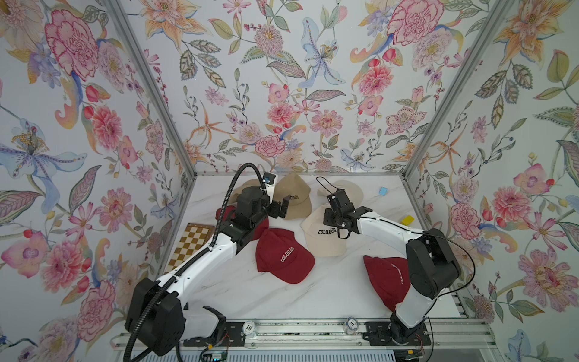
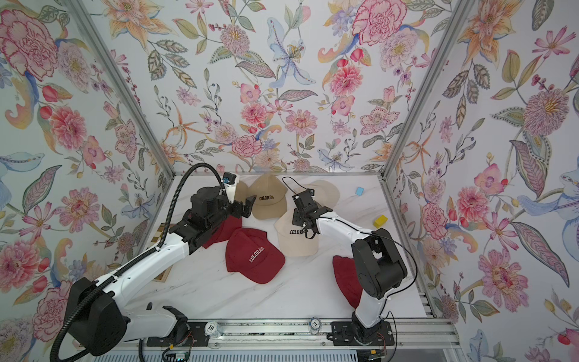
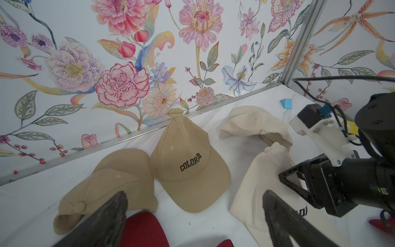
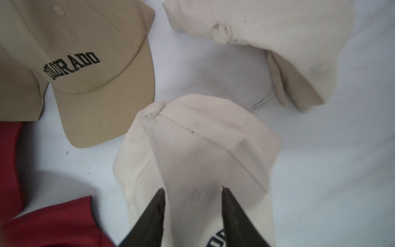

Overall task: Stack the baseball caps by color
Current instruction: Place the baseball cap at the center of the board, then pick up the baseball cap from the center of the board.

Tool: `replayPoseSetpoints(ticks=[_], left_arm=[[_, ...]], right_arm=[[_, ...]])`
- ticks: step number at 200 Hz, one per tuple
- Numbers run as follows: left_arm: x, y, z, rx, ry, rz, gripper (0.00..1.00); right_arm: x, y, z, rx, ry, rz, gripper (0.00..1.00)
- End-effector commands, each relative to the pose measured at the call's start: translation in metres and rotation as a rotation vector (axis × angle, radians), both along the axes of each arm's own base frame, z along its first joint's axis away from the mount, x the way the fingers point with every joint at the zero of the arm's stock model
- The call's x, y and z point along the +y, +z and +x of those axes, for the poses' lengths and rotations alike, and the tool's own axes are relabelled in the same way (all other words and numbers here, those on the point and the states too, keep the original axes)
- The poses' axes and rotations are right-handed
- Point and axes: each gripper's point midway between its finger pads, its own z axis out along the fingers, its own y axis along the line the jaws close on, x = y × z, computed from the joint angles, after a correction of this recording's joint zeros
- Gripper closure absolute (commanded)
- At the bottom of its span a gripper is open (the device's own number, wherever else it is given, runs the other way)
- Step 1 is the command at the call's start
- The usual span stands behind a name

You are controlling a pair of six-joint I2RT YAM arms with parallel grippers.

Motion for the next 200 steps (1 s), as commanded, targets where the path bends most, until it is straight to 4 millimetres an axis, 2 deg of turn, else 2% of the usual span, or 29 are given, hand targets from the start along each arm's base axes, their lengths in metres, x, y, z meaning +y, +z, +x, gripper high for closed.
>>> replayPoseSetpoints(ticks=[1, 16, 47, 76, 100, 145, 166, 200], left_arm=[[-0.007, -0.002, 0.0, 0.005, -0.021, -0.011, 0.0], [-0.007, 0.0, 0.001, 0.003, -0.021, -0.004, 0.01], [-0.005, 0.006, 0.002, -0.009, -0.018, 0.015, 0.0], [-0.008, 0.008, 0.003, -0.012, -0.03, 0.024, 0.0], [-0.012, 0.01, 0.005, -0.004, -0.042, 0.013, 0.0], [-0.015, 0.009, 0.006, 0.009, -0.043, -0.031, 0.01], [-0.015, 0.007, 0.005, 0.015, -0.041, -0.032, 0.0], [-0.016, 0.005, 0.007, 0.017, -0.042, -0.023, 0.0]], right_arm=[[-0.003, 0.029, 0.004, -0.061, 0.034, -0.035, 0.23], [-0.006, 0.056, 0.007, -0.128, 0.068, -0.056, 0.0], [-0.016, 0.114, 0.011, -0.267, 0.188, -0.1, 0.01], [-0.039, 0.13, 0.026, -0.314, 0.246, -0.172, 0.01], [-0.055, 0.123, 0.047, -0.31, 0.293, -0.207, 0.01], [-0.069, 0.065, 0.085, -0.183, 0.361, -0.27, 0.01], [-0.073, 0.045, 0.093, -0.139, 0.359, -0.268, 0.01], [-0.074, 0.03, 0.101, -0.119, 0.351, -0.274, 0.0]])
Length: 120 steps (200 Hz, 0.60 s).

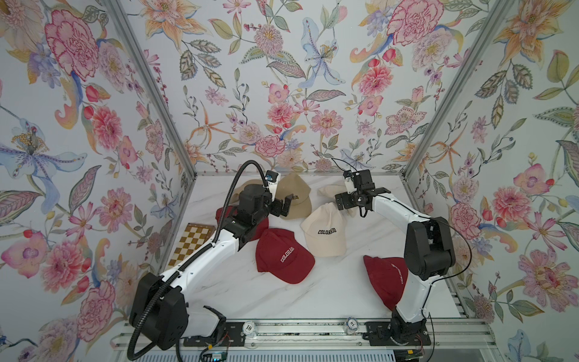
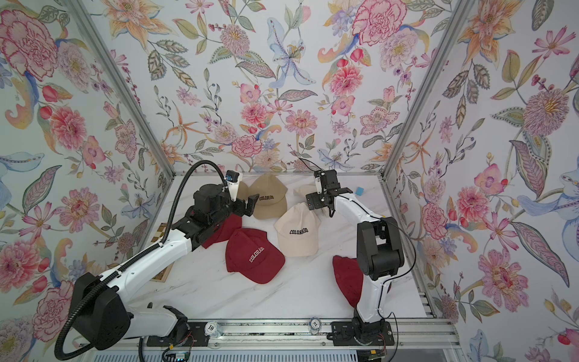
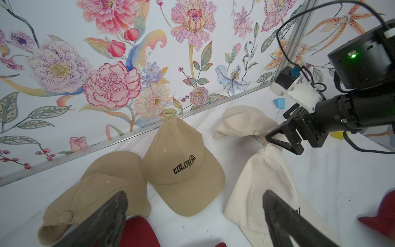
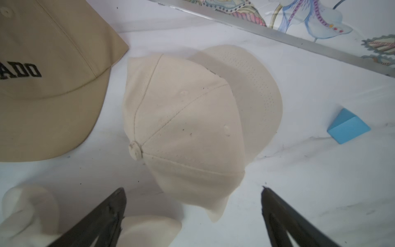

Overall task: Stack the baseball caps by color
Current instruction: Pick up the baseball cap from the center of the board.

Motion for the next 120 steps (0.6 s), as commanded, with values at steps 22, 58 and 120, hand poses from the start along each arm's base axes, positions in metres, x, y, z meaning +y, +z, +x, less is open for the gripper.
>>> replayPoseSetpoints(ticks=[22, 58, 120], left_arm=[[-0.007, 0.003, 0.002, 0.002, -0.015, -0.01, 0.0], [-0.006, -0.003, 0.002, 0.008, -0.012, -0.005, 0.0], [-0.007, -0.005, 0.001, 0.004, -0.016, -0.012, 0.0]], right_arm=[[0.001, 0.006, 0.014, -0.027, 0.007, -0.013, 0.02], [-0.019, -0.007, 0.022, -0.048, -0.092, -0.094, 0.1], [-0.014, -0.026, 0.03, -0.049, -0.089, -0.088, 0.23]])
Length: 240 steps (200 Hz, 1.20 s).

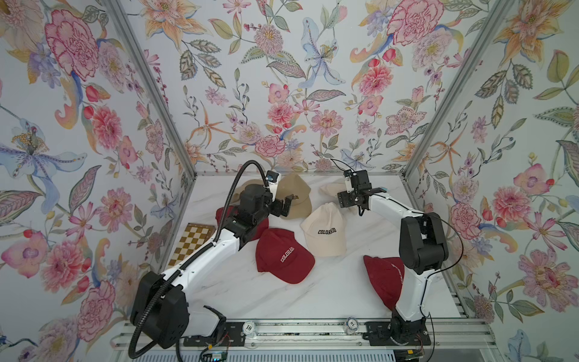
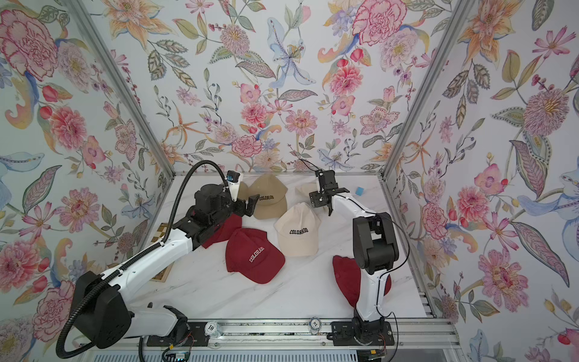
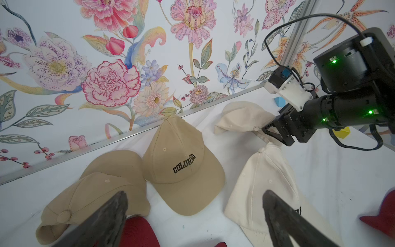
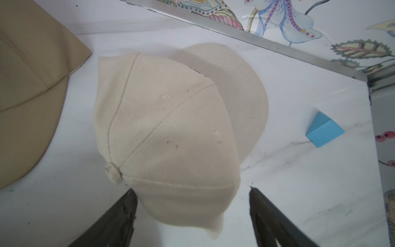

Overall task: Stack the baseball caps by color
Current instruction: Pick up the baseball cap from the center of the board.

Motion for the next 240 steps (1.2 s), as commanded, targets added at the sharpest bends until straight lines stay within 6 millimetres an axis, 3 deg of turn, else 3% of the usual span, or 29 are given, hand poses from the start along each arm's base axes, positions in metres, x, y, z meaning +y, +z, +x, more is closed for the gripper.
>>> replayPoseSetpoints(ticks=[1, 43, 82, 100, 144, 185, 207, 240], left_arm=[[-0.006, -0.002, 0.0, -0.002, -0.016, -0.016, 0.0], [-0.004, -0.003, -0.003, -0.002, -0.012, -0.015, 0.0], [-0.003, -0.003, -0.005, -0.006, -0.01, -0.021, 0.0], [-0.002, -0.003, -0.005, -0.005, -0.008, -0.023, 0.0], [-0.006, 0.009, -0.003, -0.021, -0.019, -0.054, 0.0], [-0.013, 0.037, 0.01, -0.006, 0.025, -0.169, 0.0], [-0.032, 0.05, 0.011, 0.014, 0.002, -0.243, 0.0], [-0.066, 0.074, 0.002, 0.003, -0.06, -0.337, 0.01]], right_arm=[[0.0, -0.016, 0.005, 0.011, -0.014, -0.007, 0.23], [0.001, -0.025, 0.012, 0.014, -0.018, -0.022, 0.42], [0.004, -0.01, 0.016, -0.022, -0.018, -0.036, 0.86], [0.006, 0.003, 0.018, -0.047, -0.014, -0.042, 1.0], [-0.002, 0.055, 0.029, -0.143, -0.045, -0.042, 1.0], [-0.01, 0.128, 0.037, -0.269, -0.087, -0.036, 1.0], [-0.011, 0.167, 0.033, -0.337, -0.098, -0.019, 1.0], [0.007, 0.216, 0.018, -0.422, -0.058, 0.021, 1.0]])
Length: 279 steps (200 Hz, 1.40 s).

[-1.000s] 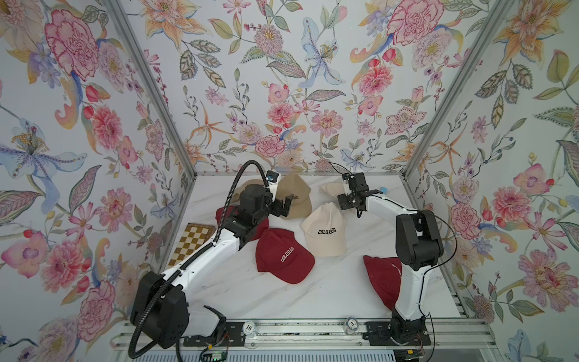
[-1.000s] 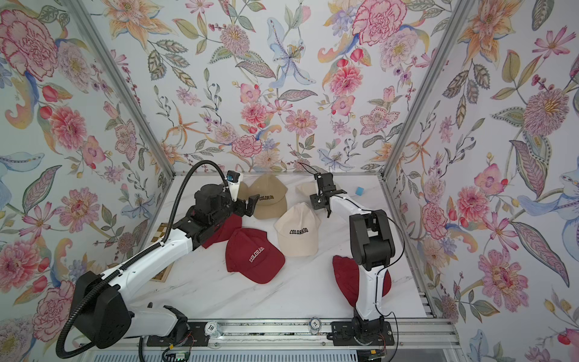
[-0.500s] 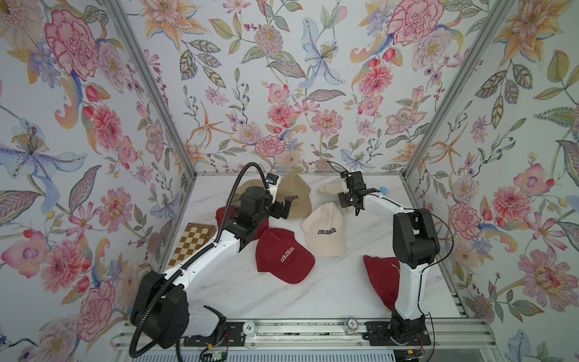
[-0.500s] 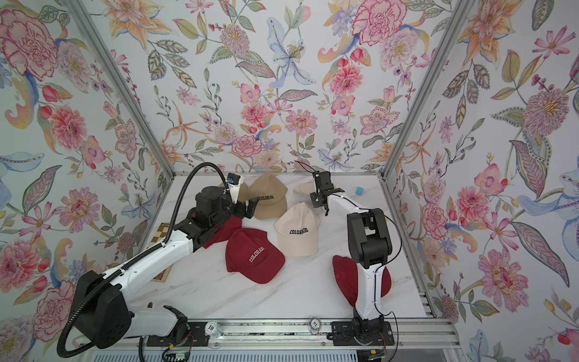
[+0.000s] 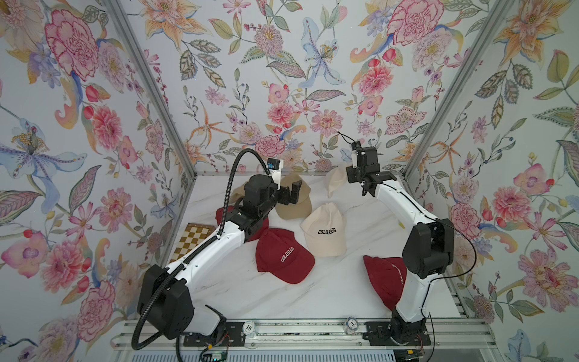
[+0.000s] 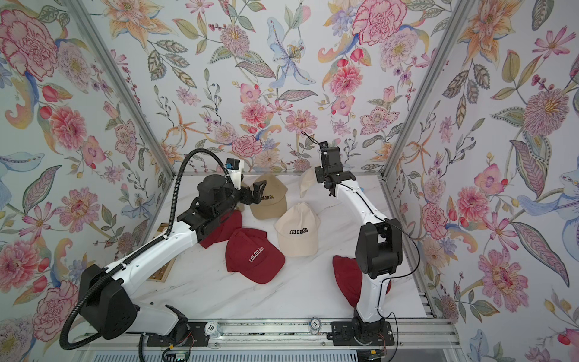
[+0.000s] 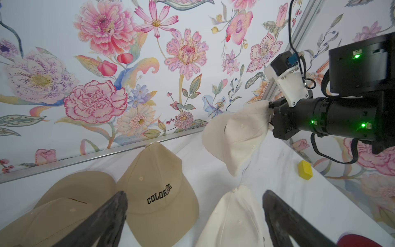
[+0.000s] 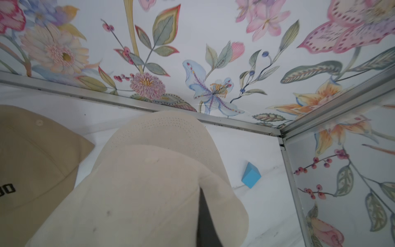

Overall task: Stack the baseball caps by color
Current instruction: Pick up the baseball cap from the center of the board.

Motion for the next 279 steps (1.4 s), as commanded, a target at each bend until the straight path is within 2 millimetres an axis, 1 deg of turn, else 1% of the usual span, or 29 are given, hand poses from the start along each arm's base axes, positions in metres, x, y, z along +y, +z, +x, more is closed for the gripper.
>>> replayPoseSetpoints(ticks=[1, 8, 19, 32, 39, 55, 70, 93, 106, 107, 109, 110, 111, 132, 141, 157, 174, 186, 199, 239, 255, 279], left_arm=[[-0.027, 0.022, -0.008, 0.0, -0.053, -0.108, 0.0], [-0.036, 0.026, -0.012, -0.014, -0.085, -0.113, 0.0], [-0.042, 0.032, -0.017, -0.039, -0.11, -0.097, 0.0], [-0.042, 0.03, -0.02, -0.056, -0.119, -0.065, 0.0], [-0.04, 0.029, -0.021, -0.06, -0.118, -0.05, 0.0], [-0.039, 0.024, -0.028, -0.071, -0.144, -0.013, 0.0], [-0.037, 0.018, -0.035, -0.08, -0.166, 0.038, 0.0], [-0.024, 0.01, -0.046, -0.096, -0.174, 0.169, 0.0], [-0.014, 0.005, -0.052, -0.094, -0.181, 0.23, 0.0], [-0.014, 0.005, -0.052, -0.093, -0.183, 0.231, 0.0], [-0.012, 0.005, -0.052, -0.092, -0.186, 0.233, 0.0], [-0.011, 0.005, -0.053, -0.09, -0.189, 0.234, 0.0], [-0.011, 0.004, -0.053, -0.088, -0.193, 0.234, 0.0], [0.005, 0.001, -0.057, -0.029, -0.262, 0.161, 0.0], [0.01, 0.0, -0.058, 0.001, -0.286, 0.113, 0.0], [0.01, -0.008, -0.059, 0.066, -0.335, 0.044, 0.0], [0.004, -0.022, -0.061, 0.14, -0.398, -0.021, 0.0], [-0.003, -0.032, -0.063, 0.191, -0.439, -0.067, 0.0], [-0.012, -0.039, -0.066, 0.217, -0.493, -0.116, 0.0], [-0.018, -0.057, -0.061, 0.272, -0.531, -0.202, 0.0], [-0.016, -0.055, -0.055, 0.258, -0.536, -0.245, 0.0], [-0.015, -0.038, -0.05, 0.218, -0.589, -0.36, 0.0]], right_arm=[[0.014, 0.054, -0.016, -0.094, 0.035, 0.022, 1.0], [0.02, 0.059, -0.019, -0.102, 0.061, 0.028, 1.0], [0.033, 0.071, -0.03, -0.121, 0.13, 0.045, 1.0], [0.045, 0.084, -0.043, -0.147, 0.205, 0.062, 1.0], [0.047, 0.092, -0.049, -0.159, 0.222, 0.075, 1.0], [0.05, 0.103, -0.063, -0.153, 0.263, 0.117, 1.0], [0.059, 0.112, -0.08, -0.164, 0.346, 0.154, 1.0], [0.079, 0.114, -0.114, -0.201, 0.553, 0.156, 1.0], [0.09, 0.107, -0.136, -0.219, 0.692, 0.152, 1.0], [0.09, 0.112, -0.137, -0.234, 0.701, 0.151, 1.0], [0.092, 0.107, -0.141, -0.23, 0.721, 0.149, 1.0], [0.092, 0.112, -0.142, -0.246, 0.727, 0.145, 1.0], [0.093, 0.111, -0.143, -0.248, 0.738, 0.145, 1.0], [0.098, 0.107, -0.175, -0.353, 0.889, 0.129, 1.0], [0.097, 0.107, -0.184, -0.398, 0.925, 0.132, 1.0], [0.098, 0.108, -0.197, -0.463, 0.984, 0.124, 1.0], [0.101, 0.107, -0.2, -0.482, 1.013, 0.127, 1.0], [0.104, 0.106, -0.199, -0.485, 1.026, 0.129, 1.0], [0.107, 0.109, -0.198, -0.507, 1.037, 0.123, 1.0], [0.117, 0.116, -0.193, -0.557, 1.072, 0.131, 1.0], [0.122, 0.117, -0.19, -0.56, 1.091, 0.137, 1.0], [0.13, 0.12, -0.183, -0.559, 1.115, 0.141, 1.0]])
